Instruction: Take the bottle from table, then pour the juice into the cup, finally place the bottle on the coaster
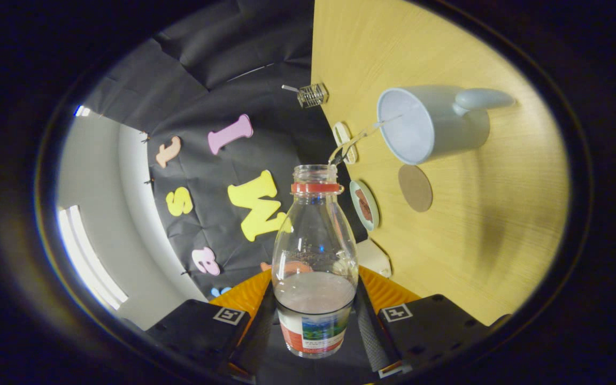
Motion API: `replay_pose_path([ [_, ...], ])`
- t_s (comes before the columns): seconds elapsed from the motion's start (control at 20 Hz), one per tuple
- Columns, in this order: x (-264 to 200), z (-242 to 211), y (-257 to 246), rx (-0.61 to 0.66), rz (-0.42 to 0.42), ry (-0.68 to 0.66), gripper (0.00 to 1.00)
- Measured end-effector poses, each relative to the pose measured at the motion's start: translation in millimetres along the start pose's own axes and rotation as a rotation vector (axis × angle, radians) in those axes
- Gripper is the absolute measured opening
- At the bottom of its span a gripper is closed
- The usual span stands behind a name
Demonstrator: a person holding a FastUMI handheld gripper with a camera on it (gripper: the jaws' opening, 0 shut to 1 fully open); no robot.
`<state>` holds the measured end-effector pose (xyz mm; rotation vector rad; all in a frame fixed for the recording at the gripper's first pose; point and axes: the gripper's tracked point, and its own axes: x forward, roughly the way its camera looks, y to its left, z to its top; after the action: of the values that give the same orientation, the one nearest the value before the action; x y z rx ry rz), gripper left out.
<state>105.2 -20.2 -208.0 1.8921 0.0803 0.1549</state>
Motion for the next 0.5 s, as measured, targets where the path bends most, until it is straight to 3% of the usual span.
replay_pose_path([
  [0.5, 4, -6, 13, 0.113, -0.001, 0.013, 0.78],
])
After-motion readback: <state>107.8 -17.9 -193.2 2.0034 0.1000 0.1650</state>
